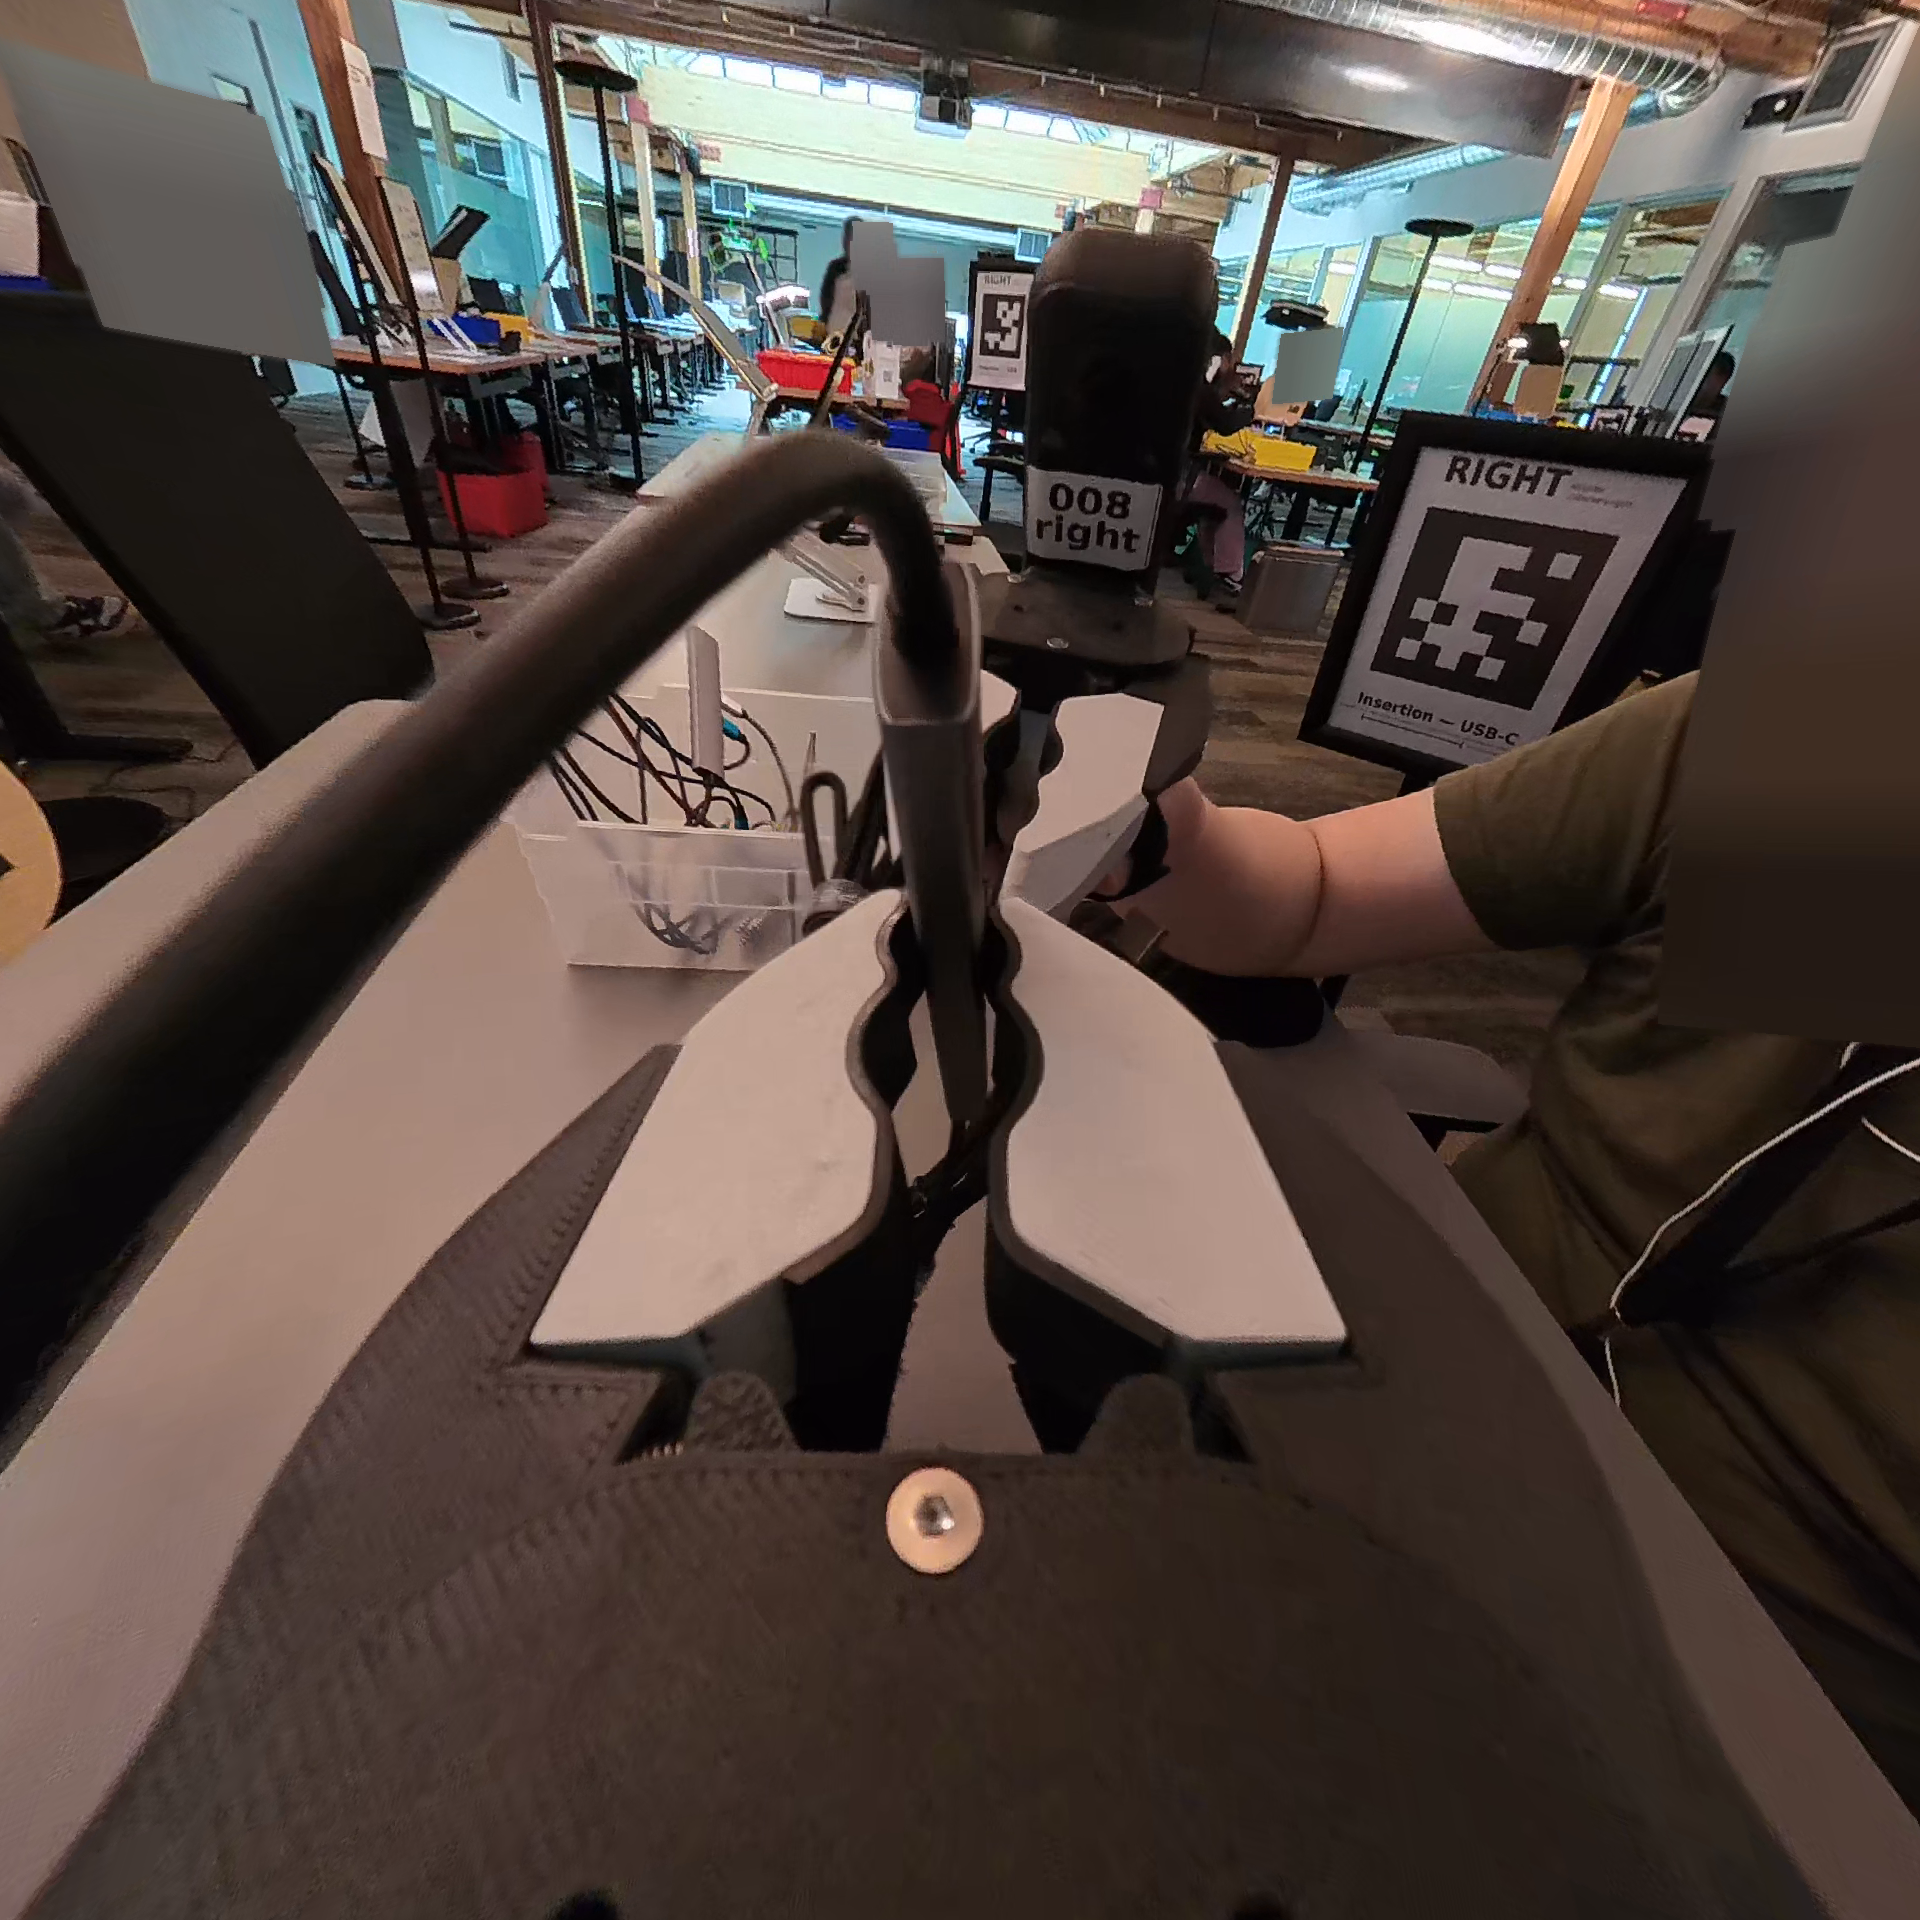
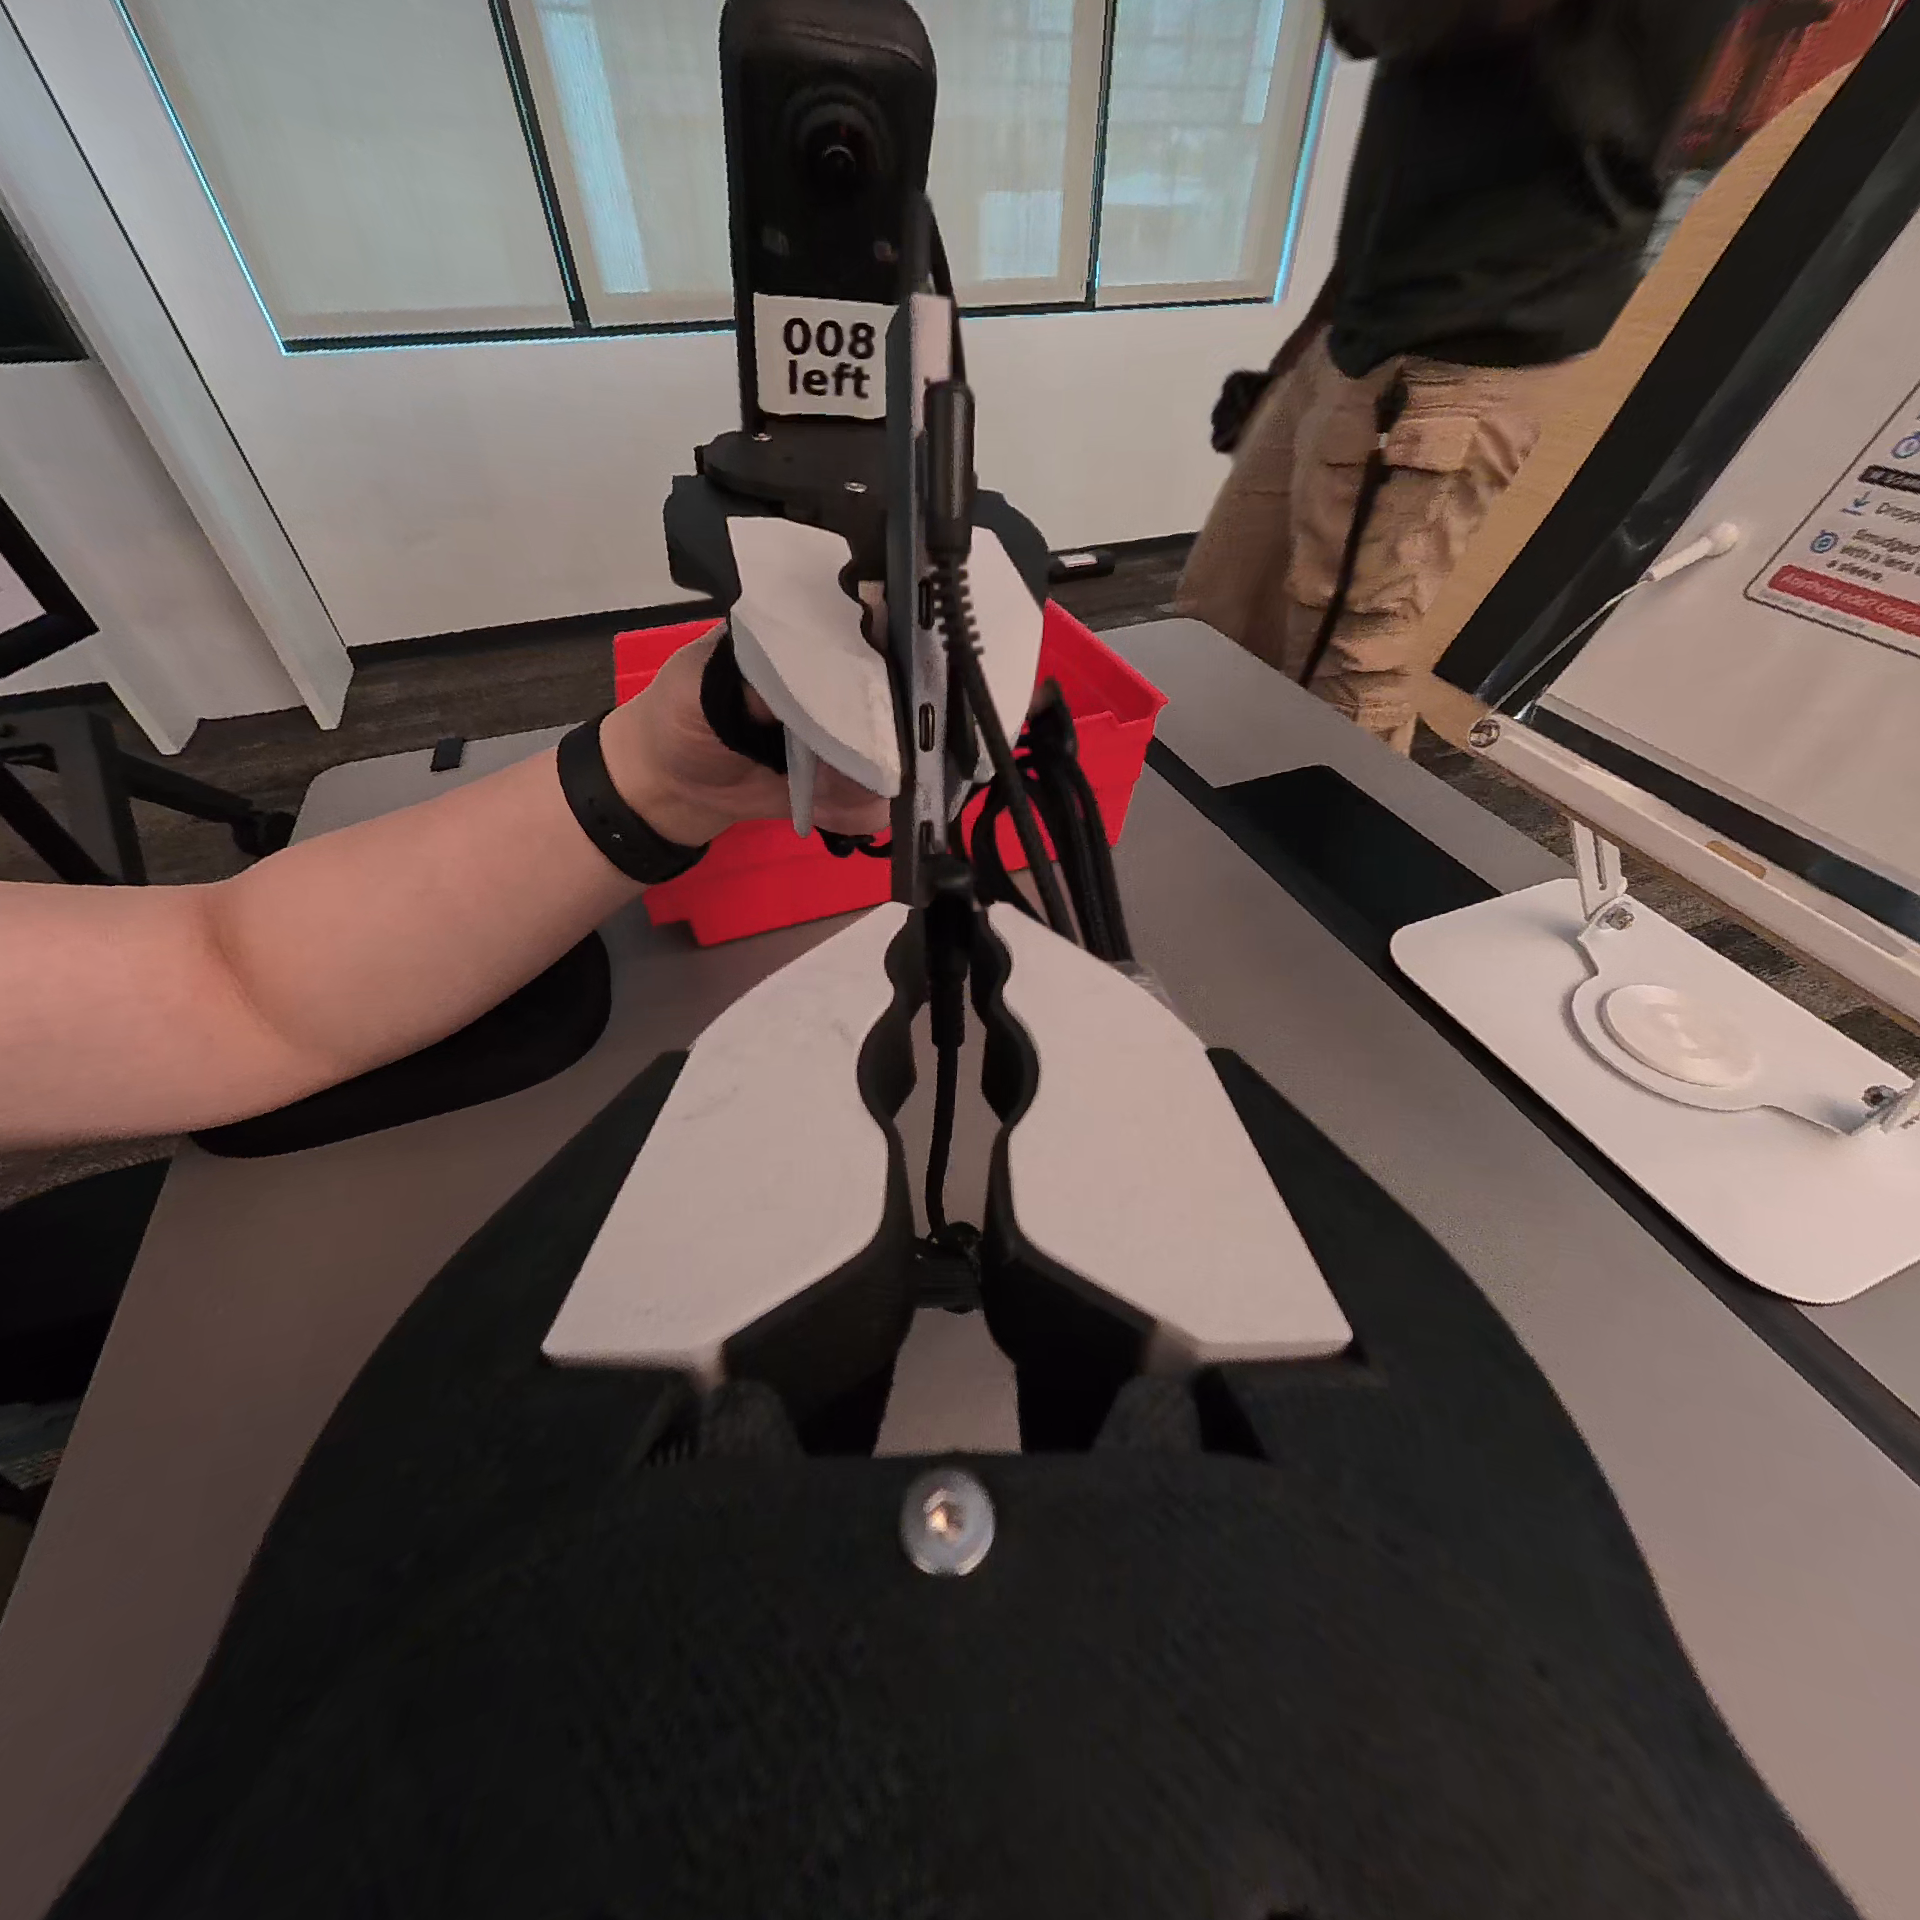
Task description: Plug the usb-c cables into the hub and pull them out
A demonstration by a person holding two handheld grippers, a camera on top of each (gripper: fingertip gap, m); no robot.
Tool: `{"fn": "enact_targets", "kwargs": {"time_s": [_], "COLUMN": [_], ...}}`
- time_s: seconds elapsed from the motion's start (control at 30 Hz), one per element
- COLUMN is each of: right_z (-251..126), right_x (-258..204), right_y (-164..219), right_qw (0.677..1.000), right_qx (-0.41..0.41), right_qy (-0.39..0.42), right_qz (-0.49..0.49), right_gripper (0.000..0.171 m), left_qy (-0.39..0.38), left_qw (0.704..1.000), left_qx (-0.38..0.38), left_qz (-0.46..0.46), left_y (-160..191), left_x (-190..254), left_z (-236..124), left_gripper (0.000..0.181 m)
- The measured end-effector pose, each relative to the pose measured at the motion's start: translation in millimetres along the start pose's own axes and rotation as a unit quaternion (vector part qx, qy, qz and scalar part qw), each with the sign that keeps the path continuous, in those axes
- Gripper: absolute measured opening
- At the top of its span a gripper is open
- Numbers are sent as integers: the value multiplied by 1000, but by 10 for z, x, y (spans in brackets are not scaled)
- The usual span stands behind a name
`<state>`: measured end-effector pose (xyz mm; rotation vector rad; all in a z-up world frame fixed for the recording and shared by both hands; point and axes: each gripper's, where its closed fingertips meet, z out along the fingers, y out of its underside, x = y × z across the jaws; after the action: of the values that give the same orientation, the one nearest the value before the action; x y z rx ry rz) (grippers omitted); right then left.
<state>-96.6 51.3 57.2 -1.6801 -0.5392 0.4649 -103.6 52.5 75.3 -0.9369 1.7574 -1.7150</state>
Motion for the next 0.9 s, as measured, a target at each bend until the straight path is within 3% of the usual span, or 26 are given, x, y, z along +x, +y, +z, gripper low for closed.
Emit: {"fn": "enact_targets", "kwargs": {"time_s": [0.6, 0.9], "right_z": [58, 101], "right_x": [3, 33], "right_y": [231, 227], "right_qw": [997, 996], "right_qx": [-70, -34], "right_qy": [-20, -42], "right_qz": [8, 76], "right_gripper": [8, 8], "left_qy": [-15, -37], "left_qw": [998, 997], "left_qx": [-65, -65], "left_qz": [-4, -23], "left_y": [193, 171], "left_x": [-30, -93], "left_z": [98, 113], "left_gripper": [9, 9]}}
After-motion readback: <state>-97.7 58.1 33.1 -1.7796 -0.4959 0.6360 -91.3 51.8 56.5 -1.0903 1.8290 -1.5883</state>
